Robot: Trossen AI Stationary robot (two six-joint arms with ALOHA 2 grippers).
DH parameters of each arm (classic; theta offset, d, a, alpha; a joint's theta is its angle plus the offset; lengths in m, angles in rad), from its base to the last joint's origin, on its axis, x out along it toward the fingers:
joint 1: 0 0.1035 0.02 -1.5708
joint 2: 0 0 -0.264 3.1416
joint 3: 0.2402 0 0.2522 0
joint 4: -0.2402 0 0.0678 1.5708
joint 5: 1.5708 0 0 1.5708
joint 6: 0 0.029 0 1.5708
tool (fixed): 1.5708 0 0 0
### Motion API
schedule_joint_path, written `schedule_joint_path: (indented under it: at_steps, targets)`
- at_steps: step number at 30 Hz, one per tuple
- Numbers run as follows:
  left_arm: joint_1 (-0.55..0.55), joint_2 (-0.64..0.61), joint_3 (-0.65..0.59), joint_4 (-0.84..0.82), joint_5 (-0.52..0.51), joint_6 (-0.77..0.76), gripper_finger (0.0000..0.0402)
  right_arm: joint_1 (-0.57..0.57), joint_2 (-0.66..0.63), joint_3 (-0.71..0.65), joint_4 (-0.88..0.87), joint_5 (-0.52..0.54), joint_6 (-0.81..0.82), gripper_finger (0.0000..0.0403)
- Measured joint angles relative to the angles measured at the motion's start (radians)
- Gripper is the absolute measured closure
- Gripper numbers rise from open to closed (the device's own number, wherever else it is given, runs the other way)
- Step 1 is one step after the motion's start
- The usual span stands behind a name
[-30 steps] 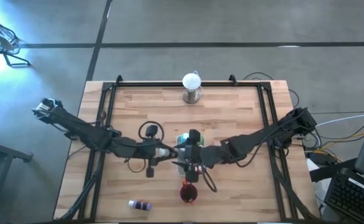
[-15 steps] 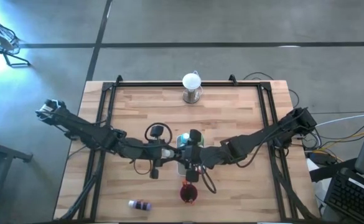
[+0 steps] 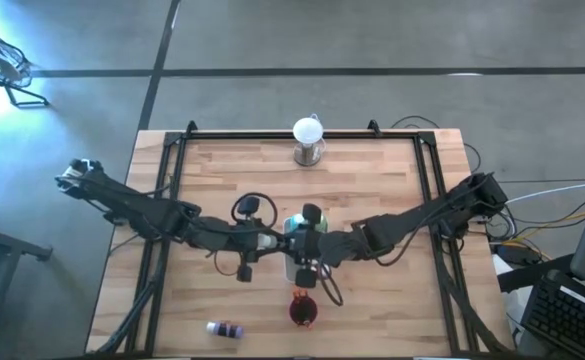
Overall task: Pick & Place Paint Supplies
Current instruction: Put the gray paint bottle into the white bin
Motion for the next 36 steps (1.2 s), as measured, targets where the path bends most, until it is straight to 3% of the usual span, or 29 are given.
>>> schedule_joint_path:
  at_steps: [16, 30, 36]
  targets:
    - [-0.003, -0.144, -0.001, -0.073, 0.025, 0.019, 0.0215, 0.007, -0.004, -0.007, -0.067, 0.002, 0.008, 0.0298]
    - [-0.005, -0.087, 0.004, -0.111, 0.057, 0.028, 0.0214, 0.008, -0.003, -0.008, -0.073, -0.013, 0.012, 0.0297]
    - [-0.003, -0.086, 0.004, -0.111, 0.117, 0.025, 0.0214, 0.008, -0.002, -0.008, -0.073, -0.016, 0.016, 0.0297]
